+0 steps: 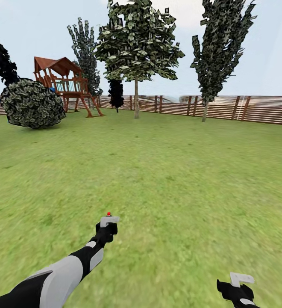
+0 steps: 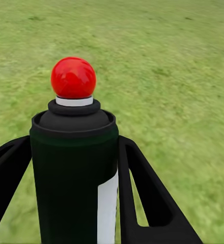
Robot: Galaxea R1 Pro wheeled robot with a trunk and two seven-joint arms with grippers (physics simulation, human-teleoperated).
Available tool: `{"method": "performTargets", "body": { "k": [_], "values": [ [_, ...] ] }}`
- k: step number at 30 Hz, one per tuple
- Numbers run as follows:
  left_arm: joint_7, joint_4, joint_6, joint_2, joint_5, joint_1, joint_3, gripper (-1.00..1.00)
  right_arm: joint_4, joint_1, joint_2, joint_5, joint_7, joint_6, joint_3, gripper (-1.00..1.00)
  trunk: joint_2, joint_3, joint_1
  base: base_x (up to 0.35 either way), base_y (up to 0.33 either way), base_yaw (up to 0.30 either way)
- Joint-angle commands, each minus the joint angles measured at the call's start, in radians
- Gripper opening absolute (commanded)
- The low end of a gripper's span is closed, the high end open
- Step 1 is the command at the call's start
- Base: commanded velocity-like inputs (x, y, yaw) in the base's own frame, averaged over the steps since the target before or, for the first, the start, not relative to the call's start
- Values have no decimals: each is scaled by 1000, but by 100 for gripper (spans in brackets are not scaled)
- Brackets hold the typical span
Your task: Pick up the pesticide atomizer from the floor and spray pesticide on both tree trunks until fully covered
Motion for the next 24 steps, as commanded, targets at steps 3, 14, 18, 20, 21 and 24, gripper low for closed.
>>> {"method": "performTargets", "body": {
  "k": [3,14,18,20,21,24],
  "values": [
    [0,0,0,0,0,0,0,-100,0,0,0,0,0,0,0,100,0,-1,0,350,0,0],
    [0,0,0,0,0,0,0,-100,0,0,0,0,0,0,0,100,0,-6,0,350,0,0],
    [0,0,0,0,0,0,0,-100,0,0,0,0,0,0,0,100,0,-7,0,350,0,0],
    [0,0,0,0,0,0,0,-100,0,0,0,0,0,0,0,100,0,-8,0,350,0,0],
    [0,0,0,0,0,0,0,-100,0,0,0,0,0,0,0,100,0,-9,0,350,0,0],
    [0,0,0,0,0,0,0,-100,0,0,0,0,0,0,0,100,0,-10,0,350,0,0]
  ]
}}
